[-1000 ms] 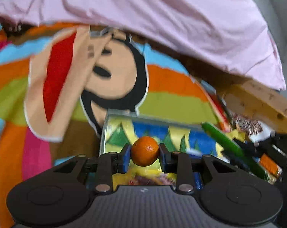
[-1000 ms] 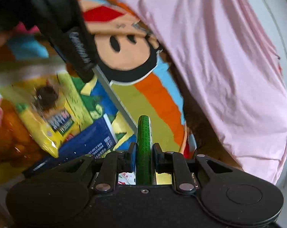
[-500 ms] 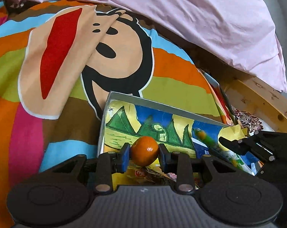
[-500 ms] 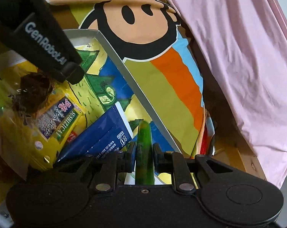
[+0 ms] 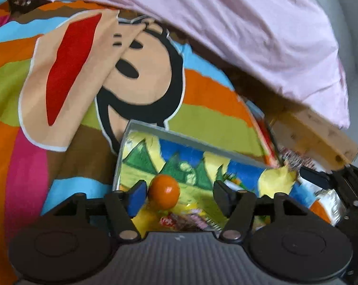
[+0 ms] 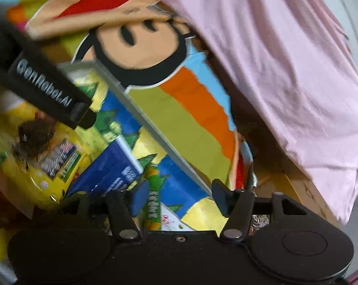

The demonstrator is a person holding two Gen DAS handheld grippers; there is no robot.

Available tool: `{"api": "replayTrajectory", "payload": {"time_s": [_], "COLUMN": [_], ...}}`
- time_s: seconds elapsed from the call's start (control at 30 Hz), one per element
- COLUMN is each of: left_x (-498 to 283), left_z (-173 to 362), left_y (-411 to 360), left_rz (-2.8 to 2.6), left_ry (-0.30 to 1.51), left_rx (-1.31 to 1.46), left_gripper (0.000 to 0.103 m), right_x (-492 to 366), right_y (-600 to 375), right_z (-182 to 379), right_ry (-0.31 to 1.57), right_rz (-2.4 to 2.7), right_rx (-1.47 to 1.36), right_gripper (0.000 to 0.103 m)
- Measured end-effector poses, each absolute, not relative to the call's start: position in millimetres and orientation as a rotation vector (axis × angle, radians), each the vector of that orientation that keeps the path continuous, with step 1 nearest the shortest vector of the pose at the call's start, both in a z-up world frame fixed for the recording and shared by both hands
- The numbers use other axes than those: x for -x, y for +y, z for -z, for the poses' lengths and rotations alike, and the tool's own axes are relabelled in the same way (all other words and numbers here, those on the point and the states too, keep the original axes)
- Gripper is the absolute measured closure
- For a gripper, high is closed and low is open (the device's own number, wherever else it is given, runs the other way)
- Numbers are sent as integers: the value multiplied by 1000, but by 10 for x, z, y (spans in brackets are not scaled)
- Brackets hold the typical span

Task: Organize snacks
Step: 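Lower the orange ball into the tray with the left tool while the right tool releases the green stick there, then lift both open tools up and away from the tray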

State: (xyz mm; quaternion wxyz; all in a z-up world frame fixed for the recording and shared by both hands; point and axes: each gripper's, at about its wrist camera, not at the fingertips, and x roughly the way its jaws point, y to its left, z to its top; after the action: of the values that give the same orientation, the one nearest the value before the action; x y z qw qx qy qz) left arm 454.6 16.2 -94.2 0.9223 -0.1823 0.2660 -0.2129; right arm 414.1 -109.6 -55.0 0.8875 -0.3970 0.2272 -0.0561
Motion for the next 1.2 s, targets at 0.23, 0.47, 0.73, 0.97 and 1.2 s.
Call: {"api": "replayTrajectory", "payload": {"time_s": [0.23,0.47,0.73,0.97,1.2], "left_x": [-4335,-4039,-3431,-2811,-2316], "left_z": [719,418,-24,-286,-520], "left_y": [250,388,341,338,424], "left_rz": [440,381,393,294,243], "left_ry": [437,398,342,314,291], "left_rx": [386,389,335,300,249], "left_gripper": [17,8,3,1,1], "right_x": [-3816,-3424,-2864,-2345,-1830], "right_y": [-1206,-1312,-1292,-1323,-1469], "right_z": [-22,-503,-852,-1160,-1350], "right_ry": [385,314,262,203,171], "right_rz": [153,161,153,145,143], "right_rx": [698,593,496,429,357], "right_gripper": [29,10,7,4,1]}}
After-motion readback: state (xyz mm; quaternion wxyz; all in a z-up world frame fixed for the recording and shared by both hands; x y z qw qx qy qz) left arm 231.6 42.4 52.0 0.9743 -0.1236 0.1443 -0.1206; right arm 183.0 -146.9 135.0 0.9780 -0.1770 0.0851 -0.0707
